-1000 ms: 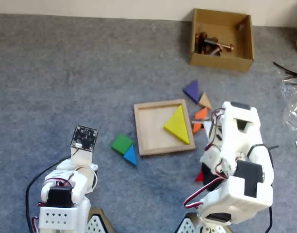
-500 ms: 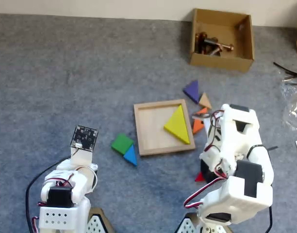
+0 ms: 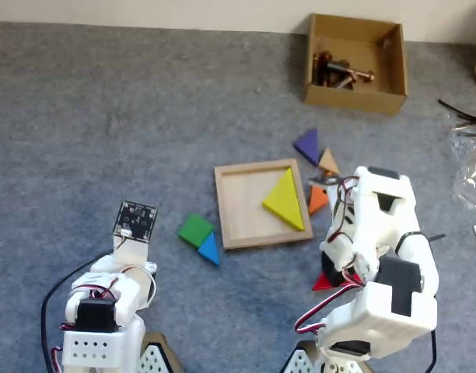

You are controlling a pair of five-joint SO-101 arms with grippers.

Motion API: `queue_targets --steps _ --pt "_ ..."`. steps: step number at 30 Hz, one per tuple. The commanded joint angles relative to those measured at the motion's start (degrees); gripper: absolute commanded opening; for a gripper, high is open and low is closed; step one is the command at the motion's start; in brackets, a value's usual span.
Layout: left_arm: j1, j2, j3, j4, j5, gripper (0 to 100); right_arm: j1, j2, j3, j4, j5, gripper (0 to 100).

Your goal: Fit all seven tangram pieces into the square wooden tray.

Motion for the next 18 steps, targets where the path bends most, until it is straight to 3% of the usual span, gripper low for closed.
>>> queue_targets --steps 1,8,18 --pt "1.36 -0.31 1.19 0.18 0.44 1 0.57 -1.36 -0.31 0.57 0.18 0.5" --pt "1.36 -0.31 1.19 0.18 0.44 1 -1.8 -1.36 -2.95 12.0 -2.02 0.5" --pt "1.36 -0.31 1.19 0.18 0.44 1 -1.54 -1.19 -2.33 8.92 -2.02 0.5"
